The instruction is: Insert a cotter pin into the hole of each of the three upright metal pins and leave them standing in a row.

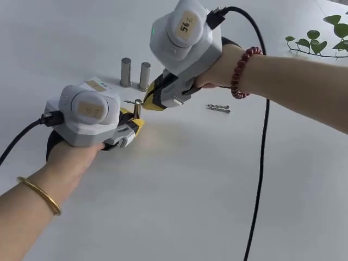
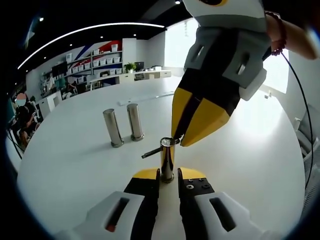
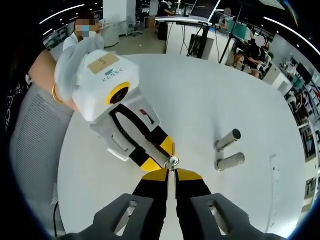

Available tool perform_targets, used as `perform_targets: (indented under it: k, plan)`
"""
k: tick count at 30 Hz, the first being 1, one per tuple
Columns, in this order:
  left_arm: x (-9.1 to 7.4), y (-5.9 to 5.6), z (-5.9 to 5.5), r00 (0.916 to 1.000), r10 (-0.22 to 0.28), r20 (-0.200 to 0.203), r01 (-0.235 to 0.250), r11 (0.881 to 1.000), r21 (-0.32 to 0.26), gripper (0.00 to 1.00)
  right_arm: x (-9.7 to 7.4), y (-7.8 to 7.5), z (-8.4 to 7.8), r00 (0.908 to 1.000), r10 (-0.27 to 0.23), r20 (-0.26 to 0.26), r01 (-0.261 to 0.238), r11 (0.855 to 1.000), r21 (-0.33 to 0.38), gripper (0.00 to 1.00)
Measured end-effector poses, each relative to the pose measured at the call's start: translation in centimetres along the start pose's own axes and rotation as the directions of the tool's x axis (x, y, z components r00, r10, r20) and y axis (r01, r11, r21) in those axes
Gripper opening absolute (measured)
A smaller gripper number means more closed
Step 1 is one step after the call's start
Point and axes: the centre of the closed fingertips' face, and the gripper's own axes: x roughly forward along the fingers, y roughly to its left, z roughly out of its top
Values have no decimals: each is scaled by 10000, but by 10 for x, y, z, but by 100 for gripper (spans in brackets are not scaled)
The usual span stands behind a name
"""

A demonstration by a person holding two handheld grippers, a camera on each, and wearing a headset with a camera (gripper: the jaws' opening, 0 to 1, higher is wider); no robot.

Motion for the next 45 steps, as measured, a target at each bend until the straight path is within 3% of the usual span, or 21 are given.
perform_targets:
  k: [12, 20, 25, 27, 32, 38, 39, 40, 41, 45]
  plan:
    - [-4, 3, 1, 10000, 95, 26, -94, 9999, -105, 25, -8, 0, 1, 9996, -145, 238, 140, 9997, 205, 7]
    - [-14, 7, 7, 9995, 248, 177, -239, 9985, -490, 33, -17, -4, 0, 9973, -379, 637, 302, 9925, 1186, 11]
    - [-22, 10, 13, 9990, 316, 321, -293, 9971, -698, 40, -28, -14, 0, 9914, -919, 935, 718, 9774, 1990, 15]
    - [-26, 11, 17, 9984, 282, 496, -223, 9931, -1150, 43, -30, -17, 0, 9882, -1086, 1078, 817, 9701, 2284, 16]
    - [-36, 13, 23, 9972, 388, 635, -314, 9929, -1146, 51, -34, -30, 1, 9750, -1623, 1519, 1086, 9439, 3118, 20]
    - [-47, 12, 26, 9965, 478, 681, -396, 9922, -1178, 59, -31, -43, -2, 9563, -2252, 1863, 1555, 9317, 3283, 25]
    - [-50, 12, 27, 9966, 497, 652, -419, 9924, -1156, 61, -30, -49, -2, 9456, -2532, 2041, 1723, 9224, 3458, 25]
    - [-53, 11, 29, 9966, 514, 644, -440, 9928, -1113, 62, -27, -54, -3, 9415, -2629, 2107, 1762, 9173, 3571, 26]
    - [-58, 11, 31, 9959, 560, 709, -481, 9930, -1079, 63, -26, -62, -4, 9299, -2942, 2206, 1900, 8981, 3966, 28]
    - [-72, 9, 35, 9952, 584, 780, -507, 9940, -971, 66, -22, -75, -3, 9009, -3443, 2643, 1986, 8684, 4544, 31]
